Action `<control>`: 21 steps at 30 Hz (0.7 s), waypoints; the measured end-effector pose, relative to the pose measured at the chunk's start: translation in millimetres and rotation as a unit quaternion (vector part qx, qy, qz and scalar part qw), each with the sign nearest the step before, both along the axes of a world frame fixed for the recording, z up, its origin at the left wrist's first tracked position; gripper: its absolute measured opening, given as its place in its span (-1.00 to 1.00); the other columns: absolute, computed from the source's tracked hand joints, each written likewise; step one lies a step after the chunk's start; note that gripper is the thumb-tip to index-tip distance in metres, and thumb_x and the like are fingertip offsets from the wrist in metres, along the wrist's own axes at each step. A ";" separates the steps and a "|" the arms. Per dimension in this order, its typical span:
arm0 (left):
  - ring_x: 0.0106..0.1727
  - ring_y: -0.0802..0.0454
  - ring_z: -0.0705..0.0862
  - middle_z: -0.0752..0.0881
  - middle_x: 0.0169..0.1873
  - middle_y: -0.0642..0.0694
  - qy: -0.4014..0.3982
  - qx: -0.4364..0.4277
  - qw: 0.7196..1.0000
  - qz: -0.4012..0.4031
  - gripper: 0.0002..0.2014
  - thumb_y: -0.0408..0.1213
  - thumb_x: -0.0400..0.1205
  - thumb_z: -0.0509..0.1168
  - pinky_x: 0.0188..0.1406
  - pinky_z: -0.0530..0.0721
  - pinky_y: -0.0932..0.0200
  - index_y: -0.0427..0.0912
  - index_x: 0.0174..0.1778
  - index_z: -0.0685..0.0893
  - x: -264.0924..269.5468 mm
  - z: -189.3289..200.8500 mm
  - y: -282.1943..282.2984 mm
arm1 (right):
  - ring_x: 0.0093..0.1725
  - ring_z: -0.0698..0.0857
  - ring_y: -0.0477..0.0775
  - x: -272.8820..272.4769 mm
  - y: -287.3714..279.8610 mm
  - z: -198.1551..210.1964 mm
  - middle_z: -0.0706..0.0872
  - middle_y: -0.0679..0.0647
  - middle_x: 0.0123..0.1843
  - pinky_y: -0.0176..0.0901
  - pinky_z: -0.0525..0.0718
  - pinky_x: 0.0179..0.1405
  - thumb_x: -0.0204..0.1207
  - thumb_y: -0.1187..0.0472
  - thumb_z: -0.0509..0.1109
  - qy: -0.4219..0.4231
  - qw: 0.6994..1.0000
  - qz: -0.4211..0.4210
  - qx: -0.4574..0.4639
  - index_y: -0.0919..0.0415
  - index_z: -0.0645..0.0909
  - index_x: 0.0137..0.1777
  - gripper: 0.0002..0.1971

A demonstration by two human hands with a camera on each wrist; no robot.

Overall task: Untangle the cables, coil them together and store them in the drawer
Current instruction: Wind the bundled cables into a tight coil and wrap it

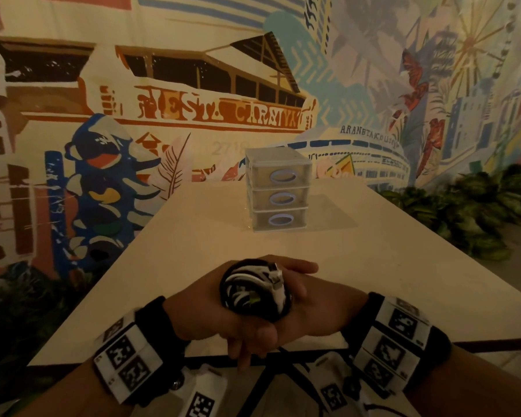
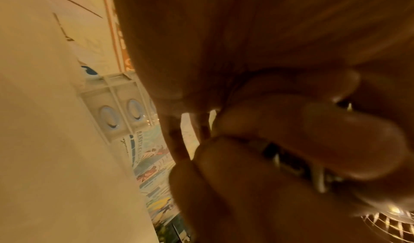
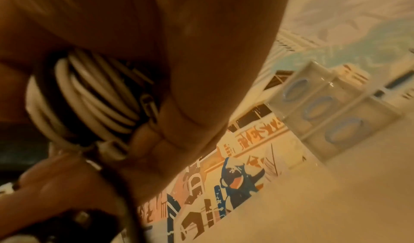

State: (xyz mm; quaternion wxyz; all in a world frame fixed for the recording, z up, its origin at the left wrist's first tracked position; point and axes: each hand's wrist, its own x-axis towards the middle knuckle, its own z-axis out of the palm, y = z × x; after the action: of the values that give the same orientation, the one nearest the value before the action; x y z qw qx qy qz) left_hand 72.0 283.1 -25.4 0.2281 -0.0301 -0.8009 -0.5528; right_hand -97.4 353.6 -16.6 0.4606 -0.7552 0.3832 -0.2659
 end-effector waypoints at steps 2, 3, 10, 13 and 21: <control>-0.01 -0.02 0.77 0.79 0.02 0.14 0.014 0.006 1.000 -0.006 -0.73 -0.09 0.54 0.48 0.07 0.76 -0.05 0.22 0.15 0.74 -0.4 -0.2 1.8 | 0.17 0.76 0.01 -5.4 1.5 3.7 0.74 0.44 0.28 -0.49 0.63 0.20 0.56 0.50 0.47 0.028 1.000 0.006 -0.009 0.49 0.62 0.37 -0.63; -0.06 -0.20 0.77 0.80 -0.05 0.01 0.023 0.011 1.000 -0.003 -0.78 -0.10 0.54 0.50 0.03 0.76 -0.16 0.13 0.09 0.75 -0.8 -2.3 2.6 | 0.19 0.74 0.06 -8.3 2.0 3.1 0.68 0.52 0.33 -0.52 0.62 0.19 0.56 0.54 0.44 0.032 0.999 0.016 -0.010 0.60 0.52 0.42 -0.57; 0.12 0.02 0.75 0.79 -0.02 0.06 0.047 -0.010 0.997 0.059 -0.73 -0.39 0.53 0.42 0.05 0.71 0.11 0.13 -0.04 0.77 -6.6 -3.3 14.9 | -0.17 0.73 -0.42 -3.6 -0.5 3.7 0.86 0.04 -0.04 -0.53 0.59 0.07 0.61 0.55 0.40 0.088 0.996 -0.020 0.000 0.37 0.72 0.14 -0.81; 0.24 0.07 0.72 0.81 0.04 0.05 0.043 -0.038 0.996 0.065 -0.76 -0.49 0.52 0.41 0.20 0.67 0.15 -0.08 0.01 0.77 -7.3 -2.4 11.4 | -0.01 0.75 -0.30 -2.4 1.1 9.8 0.78 -0.40 -0.16 -0.27 0.62 0.16 0.58 0.29 0.56 0.135 0.989 -0.011 -0.062 -0.24 0.77 -0.05 -0.70; 0.20 -0.06 0.76 0.82 0.01 -0.08 0.011 -0.156 0.969 0.189 -0.81 -0.36 0.58 0.50 0.18 0.72 -0.11 -0.16 0.09 0.76 -1.7 3.9 11.6 | -0.08 0.85 0.16 -4.5 -7.7 -2.6 0.84 0.03 -0.12 0.01 0.80 -0.07 0.42 0.26 0.68 0.094 0.993 -0.071 -0.019 -0.14 0.72 -0.09 -0.72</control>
State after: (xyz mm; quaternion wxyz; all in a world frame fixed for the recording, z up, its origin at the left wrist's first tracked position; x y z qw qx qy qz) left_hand 70.3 294.7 -21.4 0.3300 0.0803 -0.8659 -0.3672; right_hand -101.9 345.8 -19.2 0.3878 -0.7563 0.4726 -0.2330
